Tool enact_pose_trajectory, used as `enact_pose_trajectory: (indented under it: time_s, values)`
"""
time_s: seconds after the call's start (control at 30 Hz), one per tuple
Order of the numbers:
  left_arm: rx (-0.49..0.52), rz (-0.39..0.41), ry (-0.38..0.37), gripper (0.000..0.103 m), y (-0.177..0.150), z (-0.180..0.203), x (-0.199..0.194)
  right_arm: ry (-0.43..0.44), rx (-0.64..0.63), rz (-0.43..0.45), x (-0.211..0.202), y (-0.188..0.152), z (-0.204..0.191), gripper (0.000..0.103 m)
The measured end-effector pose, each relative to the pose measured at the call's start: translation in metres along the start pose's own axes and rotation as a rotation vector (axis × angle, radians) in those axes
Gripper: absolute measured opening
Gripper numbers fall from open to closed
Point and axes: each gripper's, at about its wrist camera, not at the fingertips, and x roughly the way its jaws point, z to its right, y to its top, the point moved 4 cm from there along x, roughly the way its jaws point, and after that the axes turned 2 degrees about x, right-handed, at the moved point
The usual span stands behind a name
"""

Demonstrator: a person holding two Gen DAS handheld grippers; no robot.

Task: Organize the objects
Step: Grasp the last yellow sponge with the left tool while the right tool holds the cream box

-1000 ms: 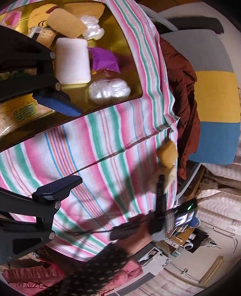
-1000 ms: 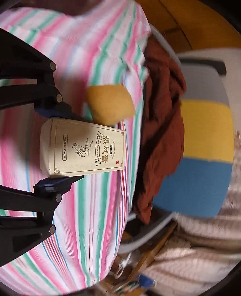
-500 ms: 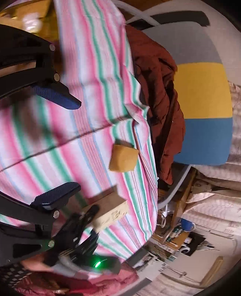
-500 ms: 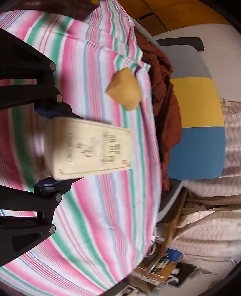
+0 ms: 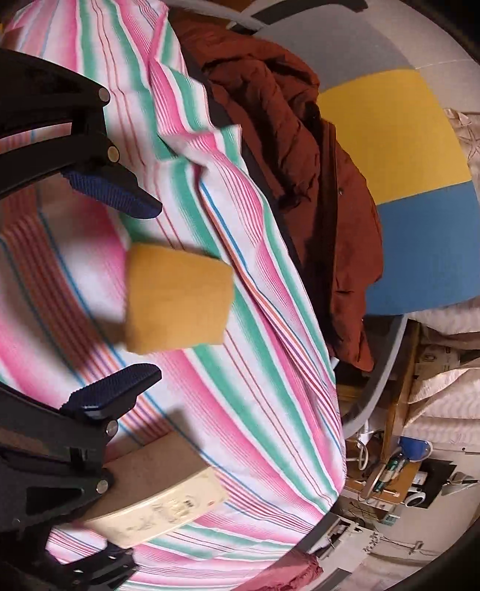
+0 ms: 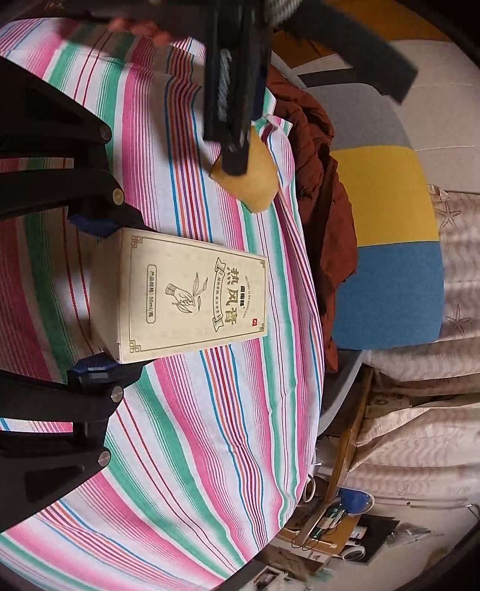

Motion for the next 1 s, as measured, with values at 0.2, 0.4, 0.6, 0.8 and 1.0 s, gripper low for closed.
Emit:
enact_pose_trajectory:
  time_s: [0.2,0.4,0.6,0.8,1.0]
  values:
    - [-0.037,0.009,-0.057,0.071,-0.007,-0.003,0.015,-0.002,0.018,-0.001,0.002,-0.001,0.004,0.052]
    - [-0.011,0.085,-0.002,0.059,-0.018,-0.001,0.011,-0.011,0.014,0.002,0.002,-0.001,0.003,0.052]
    - [-0.009,0.101,0.055,0.058,-0.029,0.005,0.002,-0.032,0.006,0.011,0.001,-0.001,0.003,0.051]
    - [-0.029,0.127,0.124,0.057,-0.046,0.008,-0.015,-0.058,0.011,0.043,-0.004,0.0,0.006,0.051]
    - [-0.015,0.208,0.149,0.057,-0.063,0.019,-0.046,-0.078,0.009,0.079,-0.012,0.002,0.005,0.051]
